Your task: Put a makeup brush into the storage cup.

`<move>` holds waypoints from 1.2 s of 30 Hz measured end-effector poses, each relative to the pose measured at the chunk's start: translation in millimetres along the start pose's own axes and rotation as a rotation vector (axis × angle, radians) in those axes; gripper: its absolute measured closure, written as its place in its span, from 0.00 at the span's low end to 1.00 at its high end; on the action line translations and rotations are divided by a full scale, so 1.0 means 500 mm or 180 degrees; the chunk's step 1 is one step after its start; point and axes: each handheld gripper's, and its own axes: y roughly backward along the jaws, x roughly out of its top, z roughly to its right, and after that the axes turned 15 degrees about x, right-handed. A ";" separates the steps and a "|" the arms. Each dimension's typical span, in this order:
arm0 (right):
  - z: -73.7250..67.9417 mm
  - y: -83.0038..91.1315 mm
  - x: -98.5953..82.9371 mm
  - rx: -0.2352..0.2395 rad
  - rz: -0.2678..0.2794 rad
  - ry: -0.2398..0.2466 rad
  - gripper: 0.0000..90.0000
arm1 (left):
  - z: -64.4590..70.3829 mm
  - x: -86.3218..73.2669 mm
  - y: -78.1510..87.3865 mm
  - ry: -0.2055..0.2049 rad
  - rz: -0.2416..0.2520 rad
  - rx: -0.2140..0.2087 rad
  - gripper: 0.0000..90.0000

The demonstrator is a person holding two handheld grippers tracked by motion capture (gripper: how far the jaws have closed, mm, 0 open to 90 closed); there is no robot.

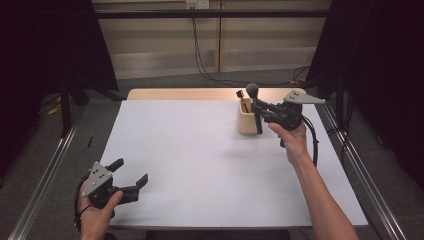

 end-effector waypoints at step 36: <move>0.066 -0.041 0.110 -0.0389 0.0067 0.0079 0.81 | -0.002 0.000 0.001 -0.0008 0.0000 -0.0009 0.03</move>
